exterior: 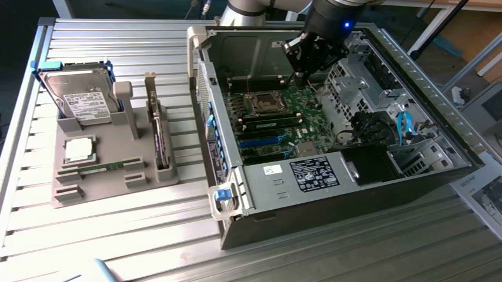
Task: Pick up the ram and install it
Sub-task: 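Press down the ram until it locks into place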
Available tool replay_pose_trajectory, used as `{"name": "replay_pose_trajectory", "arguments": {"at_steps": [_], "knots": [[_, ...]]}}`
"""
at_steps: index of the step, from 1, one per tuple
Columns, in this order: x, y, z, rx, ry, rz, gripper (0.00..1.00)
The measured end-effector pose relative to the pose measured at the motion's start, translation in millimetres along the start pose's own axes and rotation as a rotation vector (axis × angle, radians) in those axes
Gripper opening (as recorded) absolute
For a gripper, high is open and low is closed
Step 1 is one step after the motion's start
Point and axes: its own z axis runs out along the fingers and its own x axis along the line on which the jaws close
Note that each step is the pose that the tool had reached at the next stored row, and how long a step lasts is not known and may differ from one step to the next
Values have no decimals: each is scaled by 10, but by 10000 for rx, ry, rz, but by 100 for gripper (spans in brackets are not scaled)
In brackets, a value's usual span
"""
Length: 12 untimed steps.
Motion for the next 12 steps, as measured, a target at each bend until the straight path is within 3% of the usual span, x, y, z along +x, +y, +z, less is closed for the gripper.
{"name": "replay_pose_trajectory", "arguments": {"at_steps": [12], "knots": [[2, 0, 0, 3, -20, -190, 10]]}}
